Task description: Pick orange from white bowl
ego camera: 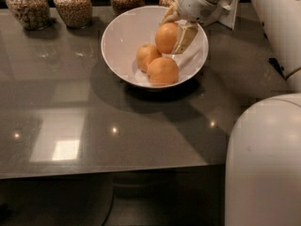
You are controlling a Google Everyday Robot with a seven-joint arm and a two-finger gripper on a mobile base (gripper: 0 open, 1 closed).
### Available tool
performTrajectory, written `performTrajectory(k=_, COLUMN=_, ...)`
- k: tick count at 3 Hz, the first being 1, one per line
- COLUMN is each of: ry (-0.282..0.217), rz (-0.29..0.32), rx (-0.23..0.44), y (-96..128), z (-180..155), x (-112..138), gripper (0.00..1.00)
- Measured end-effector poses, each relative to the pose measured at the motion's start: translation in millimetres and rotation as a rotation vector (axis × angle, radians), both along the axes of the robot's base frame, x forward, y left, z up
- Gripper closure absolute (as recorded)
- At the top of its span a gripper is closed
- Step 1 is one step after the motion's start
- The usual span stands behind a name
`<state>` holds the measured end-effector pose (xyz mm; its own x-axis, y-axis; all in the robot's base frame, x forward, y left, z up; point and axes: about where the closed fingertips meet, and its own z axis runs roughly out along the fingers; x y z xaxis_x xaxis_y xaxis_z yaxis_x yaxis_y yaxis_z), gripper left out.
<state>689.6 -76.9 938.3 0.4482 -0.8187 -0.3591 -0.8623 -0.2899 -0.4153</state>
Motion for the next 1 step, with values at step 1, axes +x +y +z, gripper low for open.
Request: performTrajectory(k=1, ry=-0.041, rz=0.033, rx=0.069, y=12.4, z=34.2, x=-13.1, gripper=1.00)
